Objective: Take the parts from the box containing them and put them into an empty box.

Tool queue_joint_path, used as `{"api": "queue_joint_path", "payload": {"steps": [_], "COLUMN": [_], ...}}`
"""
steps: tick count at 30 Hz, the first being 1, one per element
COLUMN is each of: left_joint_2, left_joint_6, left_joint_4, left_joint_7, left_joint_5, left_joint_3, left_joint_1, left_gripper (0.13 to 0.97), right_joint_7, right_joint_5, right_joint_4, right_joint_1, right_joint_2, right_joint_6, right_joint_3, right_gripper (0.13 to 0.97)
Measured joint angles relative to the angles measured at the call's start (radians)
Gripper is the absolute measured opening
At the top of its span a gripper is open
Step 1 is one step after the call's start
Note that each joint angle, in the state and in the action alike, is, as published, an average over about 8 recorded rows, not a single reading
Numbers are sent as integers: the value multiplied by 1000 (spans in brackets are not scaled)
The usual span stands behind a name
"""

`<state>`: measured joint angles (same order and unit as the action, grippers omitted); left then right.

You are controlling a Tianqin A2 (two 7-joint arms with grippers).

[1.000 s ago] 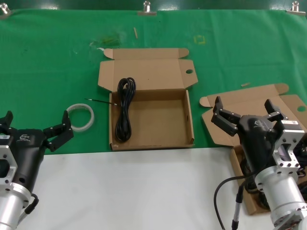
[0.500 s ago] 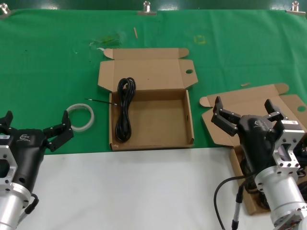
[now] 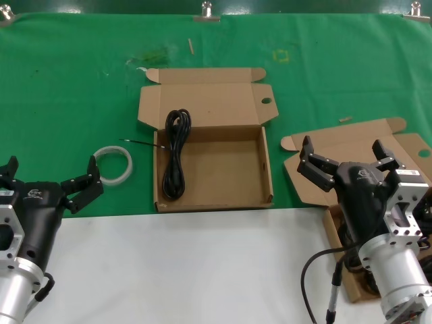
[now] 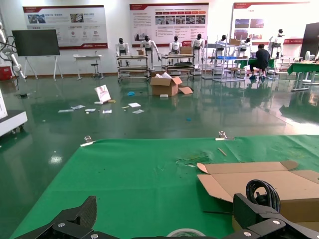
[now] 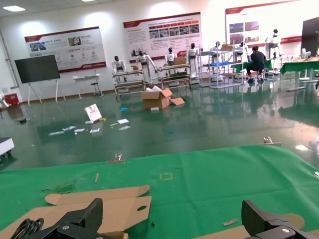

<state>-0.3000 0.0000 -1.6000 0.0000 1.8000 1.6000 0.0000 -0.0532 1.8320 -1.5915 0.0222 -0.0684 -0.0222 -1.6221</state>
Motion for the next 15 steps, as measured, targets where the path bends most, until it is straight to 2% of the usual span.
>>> {"api": "queue_joint_path", "payload": {"steps": [15], "left_joint_2": [0], "left_joint_6": [0], "left_joint_4": [0], "left_joint_7": [0], "left_joint_5": [0], "left_joint_3": [0], "left_joint_1": [0], "left_gripper": [965], "right_joint_7": [0], "right_joint_5": [0], "right_joint_4": [0], "right_joint_1": [0], "right_joint_2": [0], "right_joint_6": [0], "right_joint_3": [0], "right_gripper": [966]}}
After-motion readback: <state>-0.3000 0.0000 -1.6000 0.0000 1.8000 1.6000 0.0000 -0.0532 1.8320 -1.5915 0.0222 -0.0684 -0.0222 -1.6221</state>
